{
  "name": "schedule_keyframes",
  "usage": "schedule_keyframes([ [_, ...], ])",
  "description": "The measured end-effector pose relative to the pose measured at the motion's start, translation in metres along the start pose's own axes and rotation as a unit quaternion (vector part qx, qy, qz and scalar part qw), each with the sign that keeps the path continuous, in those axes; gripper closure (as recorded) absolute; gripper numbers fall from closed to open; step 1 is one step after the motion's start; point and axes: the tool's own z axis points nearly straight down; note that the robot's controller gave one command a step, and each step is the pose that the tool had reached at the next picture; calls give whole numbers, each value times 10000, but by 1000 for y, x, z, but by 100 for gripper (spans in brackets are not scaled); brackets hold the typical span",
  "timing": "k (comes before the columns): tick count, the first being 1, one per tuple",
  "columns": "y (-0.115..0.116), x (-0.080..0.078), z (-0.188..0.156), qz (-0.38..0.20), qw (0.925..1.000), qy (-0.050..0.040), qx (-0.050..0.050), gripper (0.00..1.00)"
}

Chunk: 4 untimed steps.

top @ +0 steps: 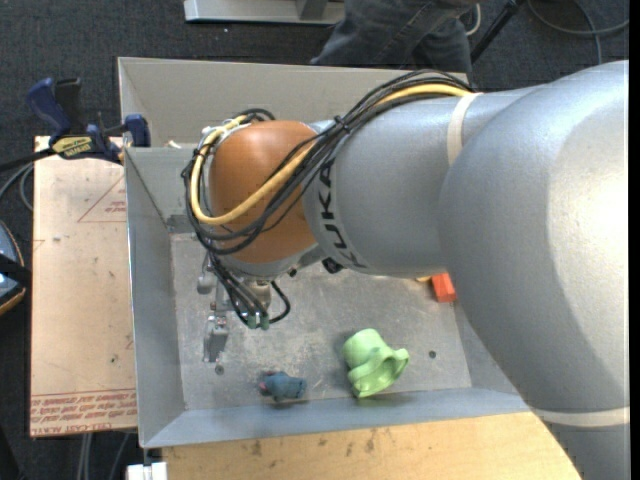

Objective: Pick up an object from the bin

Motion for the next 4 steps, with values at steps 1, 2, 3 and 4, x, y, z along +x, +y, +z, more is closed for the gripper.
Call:
schedule_keyframes([
  [1,-89,-11,64,-815,9966,-78,-35,0],
  [2,-215,19,60,-2438,9698,-85,1,0],
  [3,-304,-17,21,-2279,9737,-77,30,0],
  [4,-330,-21,32,-2774,9607,-51,-24,0],
])
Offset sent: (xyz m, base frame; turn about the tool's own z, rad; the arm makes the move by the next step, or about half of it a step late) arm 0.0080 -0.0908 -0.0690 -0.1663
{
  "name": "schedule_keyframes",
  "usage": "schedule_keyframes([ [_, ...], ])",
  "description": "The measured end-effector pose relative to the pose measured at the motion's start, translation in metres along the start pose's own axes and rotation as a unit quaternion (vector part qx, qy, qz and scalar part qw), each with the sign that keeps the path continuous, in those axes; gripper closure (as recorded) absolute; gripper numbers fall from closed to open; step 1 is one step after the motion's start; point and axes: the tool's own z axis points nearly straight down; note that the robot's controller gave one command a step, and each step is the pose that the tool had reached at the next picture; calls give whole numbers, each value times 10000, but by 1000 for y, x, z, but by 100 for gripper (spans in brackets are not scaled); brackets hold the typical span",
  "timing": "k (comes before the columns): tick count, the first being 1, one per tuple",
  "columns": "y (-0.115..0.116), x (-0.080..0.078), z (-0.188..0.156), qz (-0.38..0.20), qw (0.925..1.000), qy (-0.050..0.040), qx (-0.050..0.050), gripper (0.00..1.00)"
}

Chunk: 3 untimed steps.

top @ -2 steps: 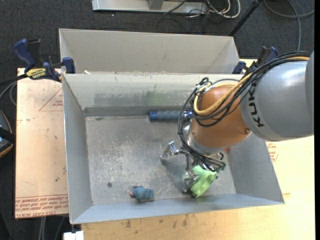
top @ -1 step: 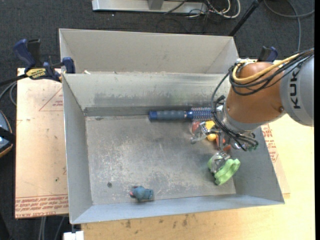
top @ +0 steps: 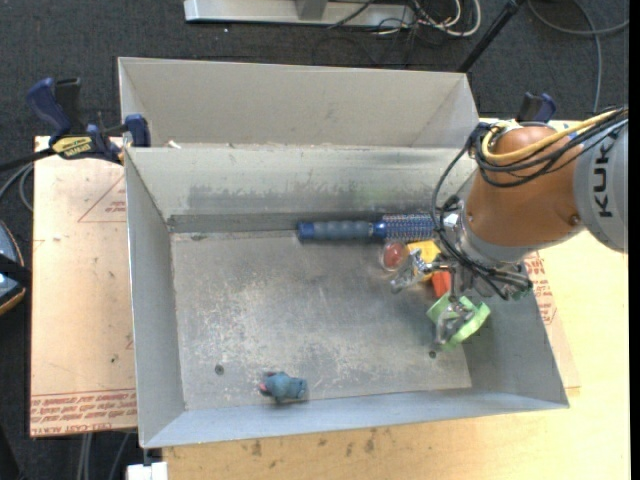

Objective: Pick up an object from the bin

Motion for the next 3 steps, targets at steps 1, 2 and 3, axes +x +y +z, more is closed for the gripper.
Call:
schedule_keyframes([
  [1,-28,26,7,1342,9909,13,22,0],
  [2,-27,25,7,1355,9908,9,18,100],
  [3,-28,9,-108,1258,9920,-34,58,100],
])
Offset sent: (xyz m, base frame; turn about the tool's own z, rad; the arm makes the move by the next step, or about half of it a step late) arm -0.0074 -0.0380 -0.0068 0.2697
